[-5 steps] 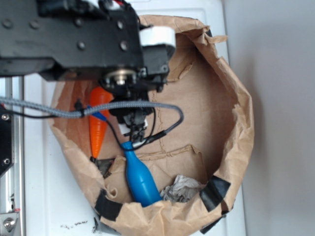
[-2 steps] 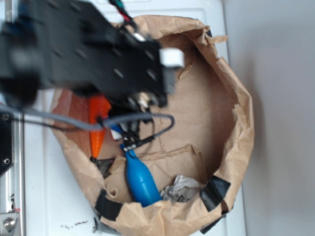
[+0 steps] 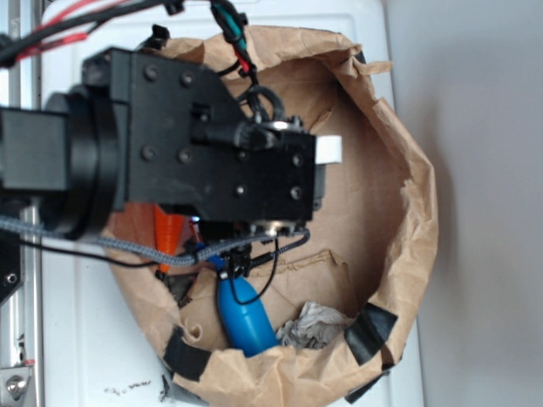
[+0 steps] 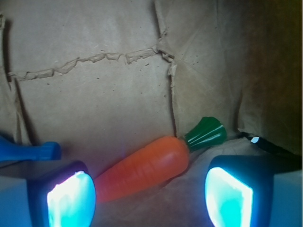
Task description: Grab the carrot.
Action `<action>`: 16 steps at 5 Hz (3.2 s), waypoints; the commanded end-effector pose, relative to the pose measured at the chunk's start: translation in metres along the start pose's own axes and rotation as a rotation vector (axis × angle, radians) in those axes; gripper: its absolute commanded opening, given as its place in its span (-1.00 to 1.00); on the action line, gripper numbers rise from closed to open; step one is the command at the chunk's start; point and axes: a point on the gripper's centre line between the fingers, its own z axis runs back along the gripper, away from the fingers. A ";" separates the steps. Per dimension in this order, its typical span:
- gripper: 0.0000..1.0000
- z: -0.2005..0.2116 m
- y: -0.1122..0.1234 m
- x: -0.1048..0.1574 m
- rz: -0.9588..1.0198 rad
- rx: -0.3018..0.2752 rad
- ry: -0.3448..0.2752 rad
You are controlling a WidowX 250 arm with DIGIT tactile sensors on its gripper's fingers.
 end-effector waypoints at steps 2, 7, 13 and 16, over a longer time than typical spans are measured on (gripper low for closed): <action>1.00 -0.004 0.005 -0.003 0.333 -0.181 -0.078; 0.60 -0.065 0.007 -0.007 0.376 -0.070 0.038; -1.00 0.006 0.026 -0.041 0.275 -0.186 -0.048; -1.00 0.050 0.019 -0.012 0.108 -0.130 -0.060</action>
